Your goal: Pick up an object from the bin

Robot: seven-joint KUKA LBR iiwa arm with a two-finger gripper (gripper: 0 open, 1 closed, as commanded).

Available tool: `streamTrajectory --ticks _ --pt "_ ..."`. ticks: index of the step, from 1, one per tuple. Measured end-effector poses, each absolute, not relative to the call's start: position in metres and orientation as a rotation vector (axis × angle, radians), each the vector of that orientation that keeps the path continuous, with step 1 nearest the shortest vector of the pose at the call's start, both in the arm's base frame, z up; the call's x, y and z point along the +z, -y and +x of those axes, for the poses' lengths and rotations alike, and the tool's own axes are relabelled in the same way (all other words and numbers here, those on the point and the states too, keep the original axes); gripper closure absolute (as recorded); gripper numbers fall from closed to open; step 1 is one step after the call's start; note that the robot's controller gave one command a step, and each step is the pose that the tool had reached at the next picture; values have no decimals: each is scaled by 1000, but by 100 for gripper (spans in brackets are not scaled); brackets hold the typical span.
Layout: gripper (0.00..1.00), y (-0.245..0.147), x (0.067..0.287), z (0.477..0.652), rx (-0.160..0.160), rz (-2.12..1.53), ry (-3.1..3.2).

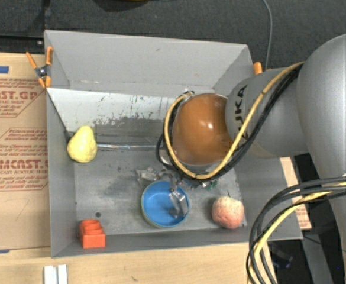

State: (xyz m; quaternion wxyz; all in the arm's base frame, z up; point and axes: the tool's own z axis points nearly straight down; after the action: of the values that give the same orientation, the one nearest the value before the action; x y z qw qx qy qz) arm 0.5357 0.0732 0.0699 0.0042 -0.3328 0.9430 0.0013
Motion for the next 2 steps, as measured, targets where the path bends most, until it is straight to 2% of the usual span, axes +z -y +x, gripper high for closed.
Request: streamTrajectory --ticks 1,2 --pt "100 -68 72 529 10 -335 -3115" --pt "100 -68 72 529 10 -336 -3115"
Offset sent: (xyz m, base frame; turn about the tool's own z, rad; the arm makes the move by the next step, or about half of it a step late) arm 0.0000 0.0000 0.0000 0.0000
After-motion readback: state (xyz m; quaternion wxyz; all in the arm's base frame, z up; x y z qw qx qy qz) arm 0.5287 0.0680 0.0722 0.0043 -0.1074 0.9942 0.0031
